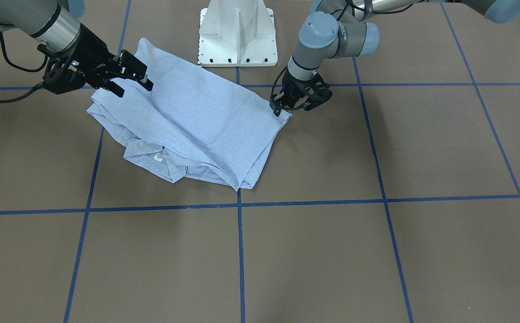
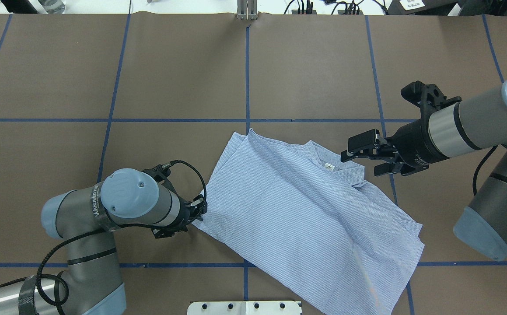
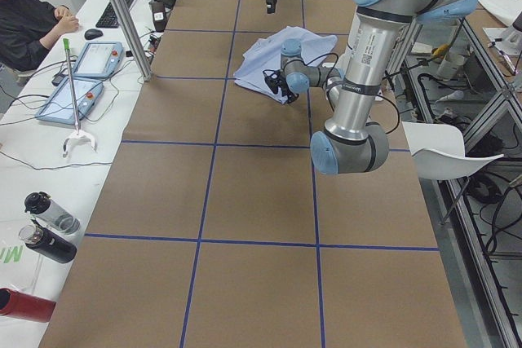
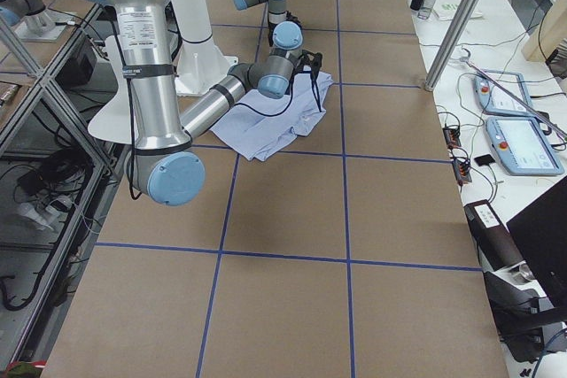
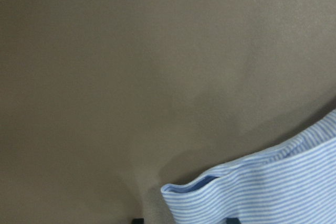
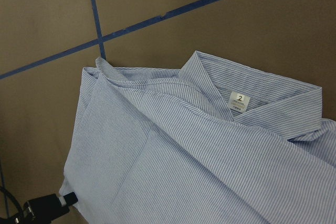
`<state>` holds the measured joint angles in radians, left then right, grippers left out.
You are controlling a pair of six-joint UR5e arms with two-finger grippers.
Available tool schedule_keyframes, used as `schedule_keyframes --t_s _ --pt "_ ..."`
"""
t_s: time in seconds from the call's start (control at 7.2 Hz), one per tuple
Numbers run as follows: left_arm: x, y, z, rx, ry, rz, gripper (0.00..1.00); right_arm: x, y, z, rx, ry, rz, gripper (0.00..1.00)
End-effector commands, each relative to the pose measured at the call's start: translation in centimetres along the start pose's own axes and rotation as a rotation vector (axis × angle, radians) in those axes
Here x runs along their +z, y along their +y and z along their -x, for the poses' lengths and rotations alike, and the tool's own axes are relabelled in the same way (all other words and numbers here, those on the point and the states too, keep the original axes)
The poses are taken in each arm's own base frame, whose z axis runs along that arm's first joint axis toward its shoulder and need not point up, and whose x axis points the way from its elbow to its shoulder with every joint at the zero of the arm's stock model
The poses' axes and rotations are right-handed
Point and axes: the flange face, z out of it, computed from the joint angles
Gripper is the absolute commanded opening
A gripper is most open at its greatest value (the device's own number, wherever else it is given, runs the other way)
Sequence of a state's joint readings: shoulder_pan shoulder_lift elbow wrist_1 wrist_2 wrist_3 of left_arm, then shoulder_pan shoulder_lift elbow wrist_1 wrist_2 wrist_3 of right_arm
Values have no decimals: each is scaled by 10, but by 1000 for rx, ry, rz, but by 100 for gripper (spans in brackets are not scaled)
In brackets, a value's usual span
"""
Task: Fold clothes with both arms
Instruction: 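Grasp the shirt corner nearest the left gripper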
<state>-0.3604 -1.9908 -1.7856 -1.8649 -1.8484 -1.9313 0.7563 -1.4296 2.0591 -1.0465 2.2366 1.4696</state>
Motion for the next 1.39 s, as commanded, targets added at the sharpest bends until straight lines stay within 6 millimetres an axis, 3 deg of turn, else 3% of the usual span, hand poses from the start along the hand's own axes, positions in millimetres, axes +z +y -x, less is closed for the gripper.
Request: schedule_keyframes --t_s 0.0,0.14,0.69,1.11,1.25 --pt "-1 1 -2 1 1 2 11 0 -3 -2 6 5 -4 100" --pt "-2 2 -2 1 4 5 0 1 -5 -4 10 9 -5 100" --pt "-12 -7 -5 -11 7 -8 0 2 -8 -6 16 14 -10 100" --pt "-24 -56 -12 -52 7 -76 0 0 -9 -6 16 12 -10 100" --pt "-25 -77 -27 -74 15 -104 0 -1 -10 -6 17 11 -13 100"
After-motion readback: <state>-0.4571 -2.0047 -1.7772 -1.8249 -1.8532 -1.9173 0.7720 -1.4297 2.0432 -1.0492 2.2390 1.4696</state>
